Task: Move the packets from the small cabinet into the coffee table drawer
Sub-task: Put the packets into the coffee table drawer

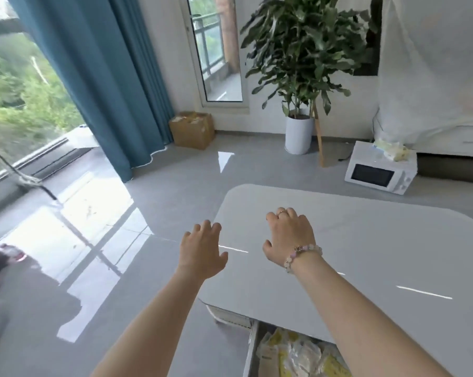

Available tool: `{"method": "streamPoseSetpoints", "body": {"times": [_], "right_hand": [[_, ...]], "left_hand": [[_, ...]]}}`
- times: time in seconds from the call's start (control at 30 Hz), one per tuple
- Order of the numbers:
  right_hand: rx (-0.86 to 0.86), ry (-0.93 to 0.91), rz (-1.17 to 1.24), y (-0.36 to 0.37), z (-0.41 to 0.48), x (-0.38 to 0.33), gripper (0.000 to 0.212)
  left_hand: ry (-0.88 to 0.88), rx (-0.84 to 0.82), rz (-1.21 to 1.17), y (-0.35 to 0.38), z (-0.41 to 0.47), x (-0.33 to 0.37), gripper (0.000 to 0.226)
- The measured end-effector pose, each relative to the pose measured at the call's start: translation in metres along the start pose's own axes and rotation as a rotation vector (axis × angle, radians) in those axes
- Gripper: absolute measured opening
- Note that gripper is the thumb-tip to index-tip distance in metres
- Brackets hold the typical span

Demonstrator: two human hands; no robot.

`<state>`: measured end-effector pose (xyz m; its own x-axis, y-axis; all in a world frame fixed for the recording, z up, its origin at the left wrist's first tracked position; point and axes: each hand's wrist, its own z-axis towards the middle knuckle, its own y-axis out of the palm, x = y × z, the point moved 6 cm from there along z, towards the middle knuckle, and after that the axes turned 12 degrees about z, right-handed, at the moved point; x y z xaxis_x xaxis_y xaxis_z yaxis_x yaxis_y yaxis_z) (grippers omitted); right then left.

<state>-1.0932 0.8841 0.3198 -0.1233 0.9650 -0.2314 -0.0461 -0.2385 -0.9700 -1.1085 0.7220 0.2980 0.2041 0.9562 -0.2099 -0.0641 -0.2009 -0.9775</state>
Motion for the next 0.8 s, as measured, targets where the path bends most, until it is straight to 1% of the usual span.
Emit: {"method": "streamPoseSetpoints", "body": {"times": [0.1,0.23,0.47,0.6,0.7,0.8], "right_hand": [[0.035,-0.128,0.029,-0.011,0.012,-0.055,0.039],[0.021,-0.284,0.056,-0.012,0.016,-0.132,0.041],[0.033,-0.574,0.113,-0.016,0.006,-0.286,0.044],[0.022,-0.709,0.114,-0.009,-0.014,-0.375,0.041],[0.006,-0.811,0.115,-0.001,-0.035,-0.438,0.041],[-0.02,-0.915,0.117,0.009,-0.059,-0.496,0.044]], "left_hand": [[-0.143,0.019,-0.011,-0.016,-0.026,-0.054,0.054],[-0.303,0.032,-0.017,-0.03,-0.07,-0.117,0.053],[-0.574,0.049,0.026,-0.045,-0.162,-0.238,0.06],[-0.752,0.005,0.078,-0.044,-0.225,-0.306,0.063],[-0.877,-0.036,0.087,-0.037,-0.273,-0.351,0.06],[-0.965,-0.078,0.087,-0.028,-0.321,-0.384,0.059]]}}
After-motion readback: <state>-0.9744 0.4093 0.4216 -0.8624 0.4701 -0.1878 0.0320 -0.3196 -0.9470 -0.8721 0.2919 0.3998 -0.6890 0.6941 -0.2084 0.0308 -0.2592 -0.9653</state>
